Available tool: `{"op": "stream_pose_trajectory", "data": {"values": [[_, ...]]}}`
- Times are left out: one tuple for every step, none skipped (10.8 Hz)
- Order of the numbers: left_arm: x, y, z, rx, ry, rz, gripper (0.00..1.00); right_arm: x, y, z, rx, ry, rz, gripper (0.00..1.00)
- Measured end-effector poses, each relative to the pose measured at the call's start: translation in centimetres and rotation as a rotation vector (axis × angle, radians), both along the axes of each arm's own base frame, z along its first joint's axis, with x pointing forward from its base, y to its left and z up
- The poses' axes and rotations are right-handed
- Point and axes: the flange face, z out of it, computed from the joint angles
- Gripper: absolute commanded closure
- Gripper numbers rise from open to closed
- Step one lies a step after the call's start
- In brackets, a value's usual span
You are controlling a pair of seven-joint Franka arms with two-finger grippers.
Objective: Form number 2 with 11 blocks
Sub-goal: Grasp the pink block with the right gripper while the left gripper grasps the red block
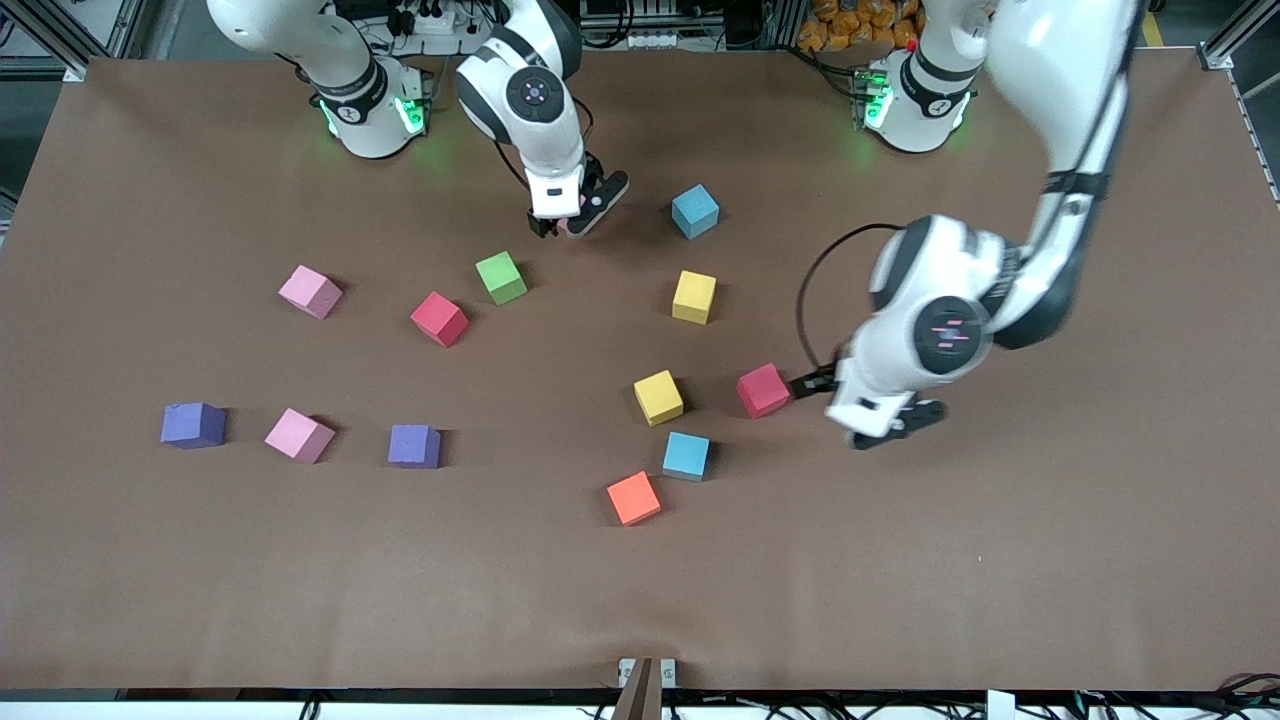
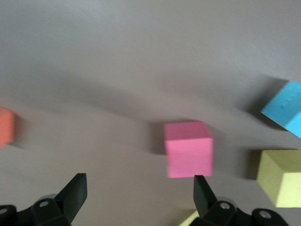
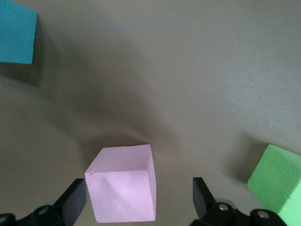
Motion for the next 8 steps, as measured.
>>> {"op": "stream_pose_trajectory", "data": {"values": [[-0.7, -1.7, -1.1, 0.003, 0.0, 0.004, 0.0, -0.1, 0.0, -0.1, -0.001, 0.001, 0.004, 0.0], [-0.8, -2.7, -1.9, 0.0, -0.015, 0.025, 0.0, -0.2, 0.1, -0.1, -0.001, 0.002, 0.008, 0.0], [-0.6, -3.2, -3.0, -0.003, -0.03, 0.076, 0.0, -0.4, 0.2, -0.3, -0.005, 0.005, 0.014, 0.0], [-0.6, -3.5, -4.0, 0.002, -0.03, 0.117, 0.0, -0.8, 0.4, -0.6, -0.01, 0.008, 0.022, 0.0], [-0.9, -3.9, -4.8, 0.008, -0.024, 0.131, 0.0, -1.1, 0.5, -0.9, -0.015, 0.01, 0.03, 0.0], [-1.4, -4.7, -5.3, 0.014, -0.018, 0.14, 0.0, -1.3, 0.6, -1.2, -0.02, 0.013, 0.035, 0.0], [-1.8, -5.4, -5.4, 0.021, -0.016, 0.157, 0.0, -1.4, 0.6, -1.5, -0.026, 0.017, 0.04, 0.0], [-2.0, -5.7, -5.6, 0.022, -0.021, 0.163, 0.0, -1.6, 0.6, -1.8, -0.031, 0.02, 0.046, 0.0]]}}
